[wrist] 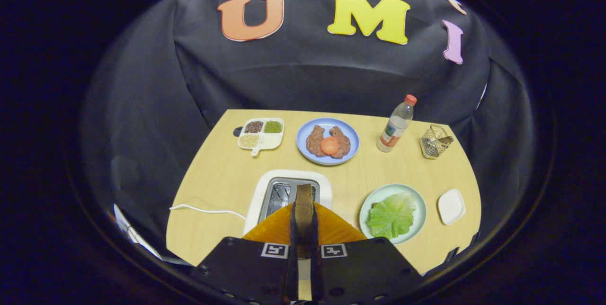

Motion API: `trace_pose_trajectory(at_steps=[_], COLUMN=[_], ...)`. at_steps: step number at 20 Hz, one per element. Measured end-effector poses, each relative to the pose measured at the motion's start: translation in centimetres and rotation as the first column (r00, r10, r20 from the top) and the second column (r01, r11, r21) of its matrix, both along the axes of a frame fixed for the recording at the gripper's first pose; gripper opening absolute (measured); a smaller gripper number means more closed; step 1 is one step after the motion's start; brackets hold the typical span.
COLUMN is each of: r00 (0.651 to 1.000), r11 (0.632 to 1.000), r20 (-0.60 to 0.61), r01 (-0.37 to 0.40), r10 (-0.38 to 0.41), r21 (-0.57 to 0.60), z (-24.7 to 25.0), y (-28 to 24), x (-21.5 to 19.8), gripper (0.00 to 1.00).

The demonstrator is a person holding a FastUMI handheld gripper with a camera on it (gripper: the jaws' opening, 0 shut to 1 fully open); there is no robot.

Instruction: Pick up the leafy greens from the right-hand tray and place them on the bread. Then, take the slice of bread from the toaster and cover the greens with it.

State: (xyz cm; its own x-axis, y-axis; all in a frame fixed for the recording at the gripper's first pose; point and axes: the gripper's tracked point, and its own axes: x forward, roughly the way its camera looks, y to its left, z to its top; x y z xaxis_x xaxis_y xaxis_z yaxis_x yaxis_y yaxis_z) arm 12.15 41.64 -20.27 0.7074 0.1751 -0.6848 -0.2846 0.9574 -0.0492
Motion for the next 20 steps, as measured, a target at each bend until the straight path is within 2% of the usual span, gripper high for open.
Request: trace_pose_trajectory(at_steps=[5, 9, 13, 20], r00=[0.998, 0.996, 0.997, 0.991], r11=[0.995, 0.992, 0.995, 0.993], r20=[0.062, 0.092, 0.063, -0.103], r01=[-0.015, -0.019, 0.037, 0.093], r10=[0.009, 0.008, -0.043, -0.085], r21=[0.101, 0.122, 0.098, 0.07], z=[6.1, 7.4, 4.7, -4.2], y=[-1.3, -4.3, -9.2, -14.7], x=[-0.1, 0.7, 2.8, 6.4], gripper=[0.1, 0.1, 0.1, 0.1])
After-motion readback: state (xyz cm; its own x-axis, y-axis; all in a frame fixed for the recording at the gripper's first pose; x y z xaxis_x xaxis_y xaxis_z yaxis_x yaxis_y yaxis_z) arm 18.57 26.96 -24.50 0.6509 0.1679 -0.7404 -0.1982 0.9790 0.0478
